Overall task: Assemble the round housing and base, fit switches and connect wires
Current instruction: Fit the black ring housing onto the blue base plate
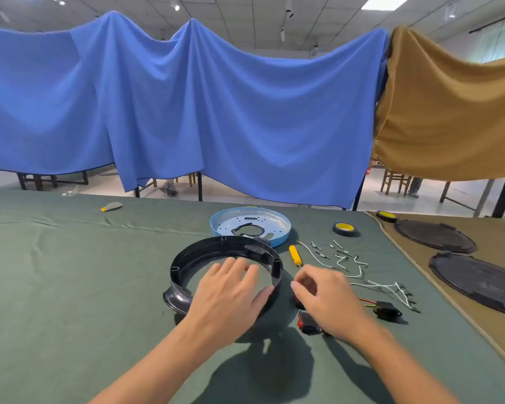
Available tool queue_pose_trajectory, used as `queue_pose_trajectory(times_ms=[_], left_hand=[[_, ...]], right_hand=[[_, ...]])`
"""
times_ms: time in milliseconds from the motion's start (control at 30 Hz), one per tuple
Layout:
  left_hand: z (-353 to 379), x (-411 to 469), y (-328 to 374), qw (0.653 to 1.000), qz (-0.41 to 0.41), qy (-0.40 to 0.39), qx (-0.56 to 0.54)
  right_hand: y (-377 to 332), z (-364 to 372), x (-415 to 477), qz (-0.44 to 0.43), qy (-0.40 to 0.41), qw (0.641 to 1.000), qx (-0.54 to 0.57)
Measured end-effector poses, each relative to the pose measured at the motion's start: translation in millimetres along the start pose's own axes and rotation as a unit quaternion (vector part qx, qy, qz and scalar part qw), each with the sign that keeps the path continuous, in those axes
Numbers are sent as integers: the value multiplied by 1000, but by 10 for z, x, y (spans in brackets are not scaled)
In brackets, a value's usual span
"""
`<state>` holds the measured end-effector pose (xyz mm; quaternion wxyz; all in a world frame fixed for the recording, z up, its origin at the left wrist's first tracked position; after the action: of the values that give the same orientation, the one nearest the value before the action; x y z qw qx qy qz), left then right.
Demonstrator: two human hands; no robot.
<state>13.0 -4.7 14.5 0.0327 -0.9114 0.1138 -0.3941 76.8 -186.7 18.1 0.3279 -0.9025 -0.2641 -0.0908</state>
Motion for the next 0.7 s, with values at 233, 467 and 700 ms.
queue_pose_trajectory(times_ms=[233, 467, 700], left_hand=[[379, -49, -130, 993, 84, -18, 85], [421, -78, -291, 995, 75, -15, 58], [391, -18, -418, 996, 66, -54, 32]], right_hand=[[176, 200, 437, -35, 7, 997, -69], [285, 211, 884, -42, 0, 995, -94], [370, 370, 1583, -17, -43, 983, -176]])
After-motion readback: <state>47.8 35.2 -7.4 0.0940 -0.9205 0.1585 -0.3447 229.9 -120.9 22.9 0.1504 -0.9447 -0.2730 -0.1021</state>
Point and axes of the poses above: each hand's wrist, its own x-axis towards the middle knuckle, its own z-axis out of the palm, y = z × x, the point moved 2 cm from there along x, towards the middle knuckle, and after that the axes turned 1 degree about -y, right-handed, at the moved point
